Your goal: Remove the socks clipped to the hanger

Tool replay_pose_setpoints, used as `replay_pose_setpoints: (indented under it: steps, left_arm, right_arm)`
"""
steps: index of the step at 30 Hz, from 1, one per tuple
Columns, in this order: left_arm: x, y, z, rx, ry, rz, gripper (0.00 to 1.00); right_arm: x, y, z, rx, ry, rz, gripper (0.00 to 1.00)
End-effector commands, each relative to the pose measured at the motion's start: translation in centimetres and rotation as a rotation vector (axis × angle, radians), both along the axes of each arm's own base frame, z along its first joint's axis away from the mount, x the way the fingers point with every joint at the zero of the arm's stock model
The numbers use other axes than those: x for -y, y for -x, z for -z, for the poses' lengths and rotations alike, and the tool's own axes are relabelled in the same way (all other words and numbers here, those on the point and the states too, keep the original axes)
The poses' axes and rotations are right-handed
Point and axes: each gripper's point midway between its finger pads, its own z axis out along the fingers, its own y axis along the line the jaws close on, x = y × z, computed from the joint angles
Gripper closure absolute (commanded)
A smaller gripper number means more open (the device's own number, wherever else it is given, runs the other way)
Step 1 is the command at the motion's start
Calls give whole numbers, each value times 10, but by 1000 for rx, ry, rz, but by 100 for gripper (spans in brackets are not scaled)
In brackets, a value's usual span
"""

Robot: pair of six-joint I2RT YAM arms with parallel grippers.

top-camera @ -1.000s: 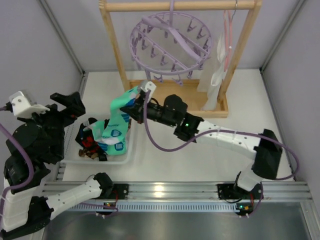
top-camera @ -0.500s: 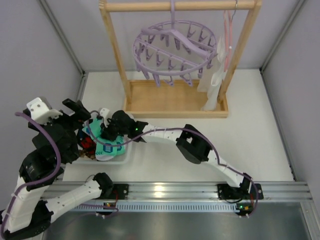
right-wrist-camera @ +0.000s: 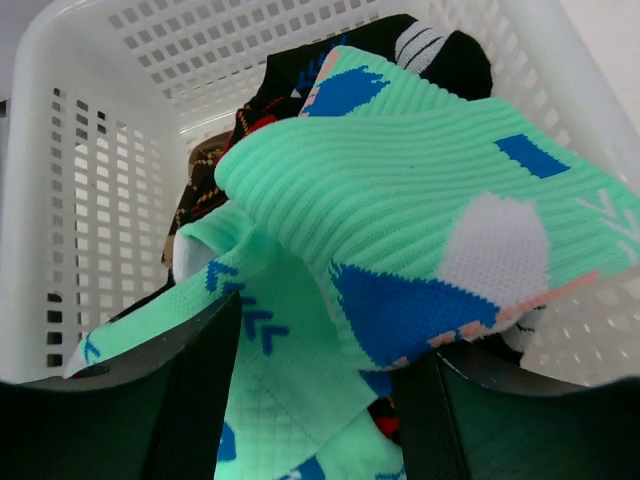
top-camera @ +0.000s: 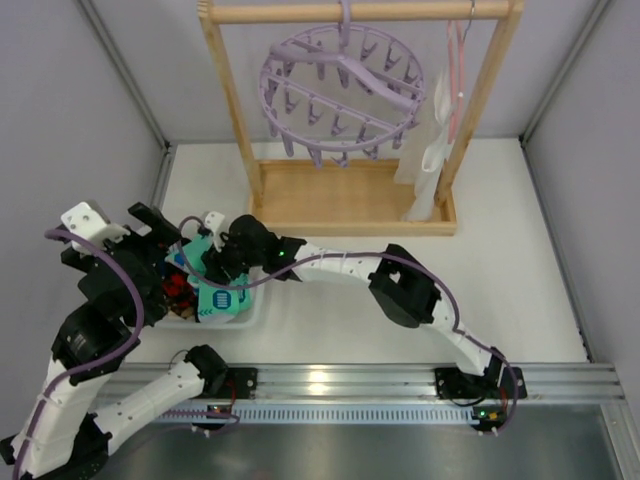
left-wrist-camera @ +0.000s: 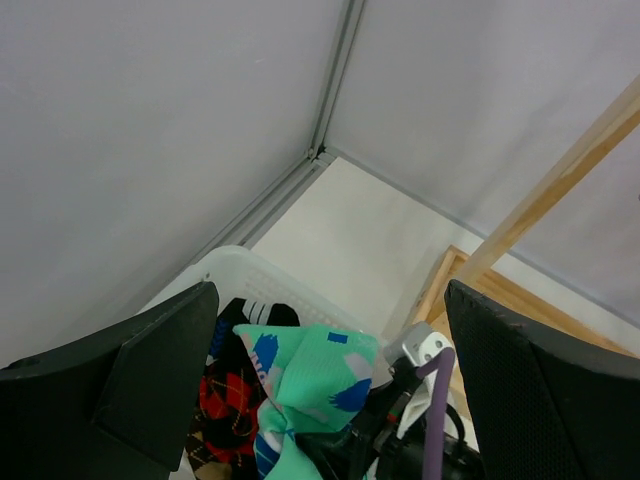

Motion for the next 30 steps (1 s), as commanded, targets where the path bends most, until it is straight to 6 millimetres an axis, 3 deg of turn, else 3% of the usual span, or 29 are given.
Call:
replay_pose_setpoints:
  steps: [1, 2, 4, 5, 6, 8, 10, 11, 12, 13, 14, 15, 16, 17, 18, 19, 21, 22, 23, 24, 25, 27, 28, 30]
  left_arm:
    - [7, -8, -6, 33, -9, 35, 2]
    - [7, -11, -3, 32, -15, 29, 2]
    - [17, -20, -2, 43, -18, 85, 2]
    - [14, -22, -1, 40, -21, 67, 2]
    - [16, -26, 1, 32, -23, 76, 2]
    - [28, -34, 2, 26, -27, 144, 2]
    - [32, -40, 5, 4, -40, 163, 1]
    - [41, -44, 6, -2, -48, 218, 1]
    - [46, -46, 9, -13, -60, 250, 1]
    - [62, -50, 16, -37, -77, 344, 1]
    - [71, -51, 23, -61, -90, 392, 1]
    - [76, -50, 30, -77, -97, 429, 1]
    - [82, -50, 48, -131, -106, 464, 1]
    - [90, -49, 57, -153, -103, 507, 1]
    - [92, -47, 67, -172, -100, 526, 2]
    - [95, -43, 82, -201, -102, 550, 2]
    - [95, -39, 92, -208, -106, 566, 1]
    - [92, -33, 99, -200, -101, 561, 1]
    - [89, -31, 101, -191, -94, 549, 1]
    - [86, -30, 110, -198, -86, 534, 2]
    - [82, -25, 108, -172, -76, 521, 2]
    - [76, -24, 119, -168, -42, 481, 1]
    - [76, -24, 120, -162, -35, 478, 1]
    - [76, -24, 116, -146, -31, 479, 2]
  right_arm:
    - [21, 5, -59, 37, -32, -10, 43]
    - [26, 5, -83, 55, -66, -8, 40]
    - [37, 6, -88, 53, -64, -1, 31]
    - [42, 6, -115, 79, -117, 7, 29]
    - [51, 8, -107, 67, -99, 16, 28]
    - [66, 6, -114, 71, -106, 50, 11]
    - [91, 6, -122, 70, -115, 85, 1]
    - [109, 4, -147, 91, -152, 130, 1]
    - [127, 6, -124, 65, -119, 164, 1]
    - [146, -7, -124, 77, -118, 246, 0]
    - [172, -7, -152, 98, -168, 305, 1]
    - [200, -8, -121, 77, -106, 378, 1]
    - [230, -23, -118, 105, -83, 512, 1]
    - [259, -22, -145, 130, -129, 583, 1]
    - [283, -19, -128, 133, -77, 636, 1]
    - [322, -20, -133, 161, -56, 745, 1]
    - [361, -19, -136, 185, -11, 853, 0]
    - [393, -20, -130, 204, 61, 942, 1]
    - [415, -14, -146, 218, 29, 988, 1]
    - [433, -14, -148, 225, 41, 1037, 1]
    - [465, -7, -152, 246, 74, 1110, 0]
    - [495, -2, -159, 251, 78, 1191, 1]
    - [516, 3, -169, 264, 54, 1244, 0]
    - [542, 11, -169, 274, 88, 1299, 0]
